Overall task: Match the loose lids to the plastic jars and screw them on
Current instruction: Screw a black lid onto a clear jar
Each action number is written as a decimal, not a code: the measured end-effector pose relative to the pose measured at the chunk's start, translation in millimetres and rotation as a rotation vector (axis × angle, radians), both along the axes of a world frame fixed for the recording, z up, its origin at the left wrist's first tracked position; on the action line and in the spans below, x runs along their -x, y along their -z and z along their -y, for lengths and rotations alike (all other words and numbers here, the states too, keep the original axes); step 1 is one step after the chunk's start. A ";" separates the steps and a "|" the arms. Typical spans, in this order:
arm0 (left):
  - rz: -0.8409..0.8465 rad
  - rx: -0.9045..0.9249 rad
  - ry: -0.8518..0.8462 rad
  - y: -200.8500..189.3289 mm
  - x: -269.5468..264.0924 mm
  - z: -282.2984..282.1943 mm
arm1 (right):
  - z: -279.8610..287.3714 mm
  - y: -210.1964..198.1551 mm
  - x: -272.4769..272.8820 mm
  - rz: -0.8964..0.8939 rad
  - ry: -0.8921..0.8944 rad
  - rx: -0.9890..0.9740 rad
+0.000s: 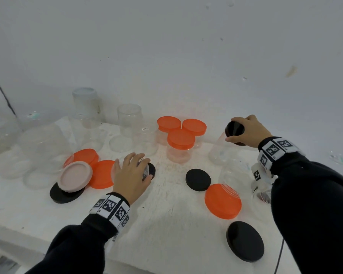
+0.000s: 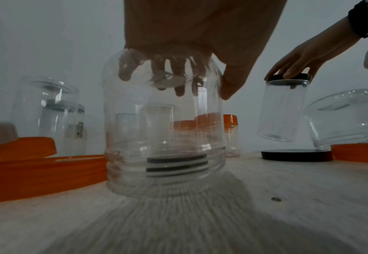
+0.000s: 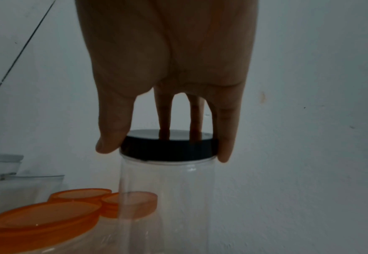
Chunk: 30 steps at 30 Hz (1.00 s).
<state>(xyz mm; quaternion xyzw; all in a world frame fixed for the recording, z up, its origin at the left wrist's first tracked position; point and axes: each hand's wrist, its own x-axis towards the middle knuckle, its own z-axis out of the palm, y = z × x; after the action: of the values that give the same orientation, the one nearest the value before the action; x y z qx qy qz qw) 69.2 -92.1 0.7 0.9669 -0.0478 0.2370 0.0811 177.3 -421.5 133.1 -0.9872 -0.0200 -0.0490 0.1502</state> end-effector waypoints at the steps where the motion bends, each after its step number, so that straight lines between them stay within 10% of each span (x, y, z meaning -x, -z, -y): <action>1: 0.002 -0.001 0.000 0.5 -0.1 -0.3 | 0.5 -0.3 -3.4 -0.016 -0.007 0.006; 30: 0.024 0.003 -0.016 1.7 -0.1 -1.1 | -10.1 9.7 -21.8 -0.111 -0.066 0.195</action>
<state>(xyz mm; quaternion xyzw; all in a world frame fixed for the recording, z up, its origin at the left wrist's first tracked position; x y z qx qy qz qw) 69.3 -91.0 -1.0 0.9642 -0.0406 0.2495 0.0803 199.1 -411.4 123.4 -0.9972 -0.0487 0.0127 0.0557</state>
